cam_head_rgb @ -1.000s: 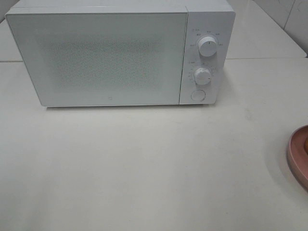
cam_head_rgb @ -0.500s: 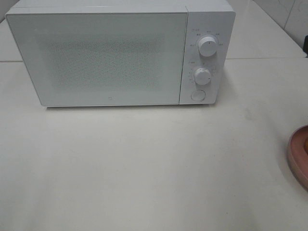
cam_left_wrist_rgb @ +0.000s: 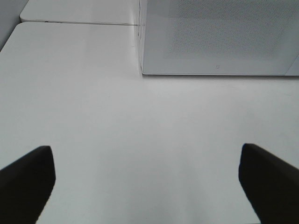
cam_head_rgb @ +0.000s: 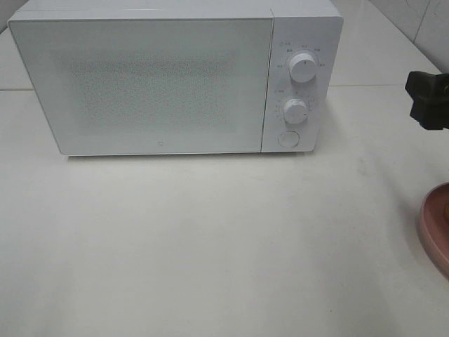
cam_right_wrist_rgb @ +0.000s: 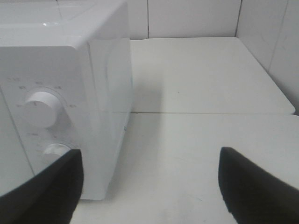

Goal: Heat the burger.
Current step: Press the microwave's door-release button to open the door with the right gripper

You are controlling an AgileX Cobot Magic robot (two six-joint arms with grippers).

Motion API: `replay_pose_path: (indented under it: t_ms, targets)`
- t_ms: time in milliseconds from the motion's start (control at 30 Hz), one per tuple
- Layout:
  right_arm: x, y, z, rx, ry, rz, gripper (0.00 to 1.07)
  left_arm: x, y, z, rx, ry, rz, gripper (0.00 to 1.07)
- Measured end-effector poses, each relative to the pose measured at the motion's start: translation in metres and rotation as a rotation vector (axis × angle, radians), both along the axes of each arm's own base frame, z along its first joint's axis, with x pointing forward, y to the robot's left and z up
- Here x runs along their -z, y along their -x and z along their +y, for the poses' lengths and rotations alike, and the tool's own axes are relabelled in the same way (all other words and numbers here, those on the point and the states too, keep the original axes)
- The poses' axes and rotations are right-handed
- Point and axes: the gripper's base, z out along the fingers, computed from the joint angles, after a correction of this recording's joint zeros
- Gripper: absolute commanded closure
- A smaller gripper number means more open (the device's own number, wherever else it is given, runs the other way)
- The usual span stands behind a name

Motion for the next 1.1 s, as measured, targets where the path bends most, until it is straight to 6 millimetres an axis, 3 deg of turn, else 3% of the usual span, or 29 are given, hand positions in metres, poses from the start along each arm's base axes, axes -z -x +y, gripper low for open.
replay_pose_path:
  t_ms: [267,667,767,1100]
  targets:
    - [0.020,-0.015,0.006,0.058,0.049,-0.019,0.31,0.000,0.000,0.000,0.000,0.000,0.000,0.06]
    - [0.058,-0.017,0.055,0.090,0.096,-0.024,0.31,0.000,0.000,0.000,0.000,0.000,0.000,0.06]
    - [0.060,-0.018,0.058,0.097,0.096,-0.019,0.31,0.000,0.000,0.000,0.000,0.000,0.000,0.06]
    - [0.072,-0.034,0.105,0.088,0.093,-0.004,0.31,0.000,0.000,0.000,0.000,0.000,0.000,0.06]
